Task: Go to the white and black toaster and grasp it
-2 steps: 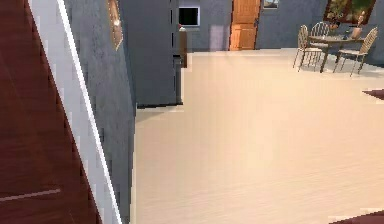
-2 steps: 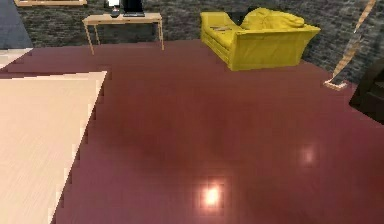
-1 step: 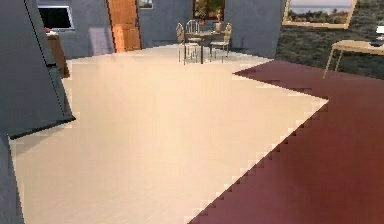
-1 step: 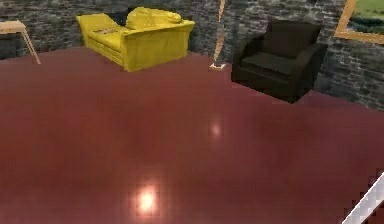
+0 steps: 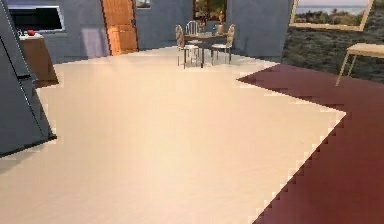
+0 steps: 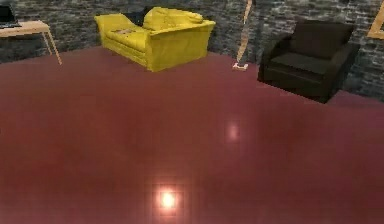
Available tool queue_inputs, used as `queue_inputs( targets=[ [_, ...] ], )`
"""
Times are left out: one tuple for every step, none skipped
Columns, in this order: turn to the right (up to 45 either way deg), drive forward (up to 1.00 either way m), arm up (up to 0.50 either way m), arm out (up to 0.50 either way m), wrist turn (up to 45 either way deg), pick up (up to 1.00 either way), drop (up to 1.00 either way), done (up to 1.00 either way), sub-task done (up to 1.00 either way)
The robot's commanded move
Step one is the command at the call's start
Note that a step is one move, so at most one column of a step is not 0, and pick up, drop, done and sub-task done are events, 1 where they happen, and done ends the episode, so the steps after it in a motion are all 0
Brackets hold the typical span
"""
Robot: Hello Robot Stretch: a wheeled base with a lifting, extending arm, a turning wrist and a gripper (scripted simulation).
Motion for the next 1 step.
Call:
queue_inputs(
  targets=[
    [-24.0, 0.0, 0.0, 0.0, 0.0, 0.0, 0.0, 0.0, 0.0]
  ],
)
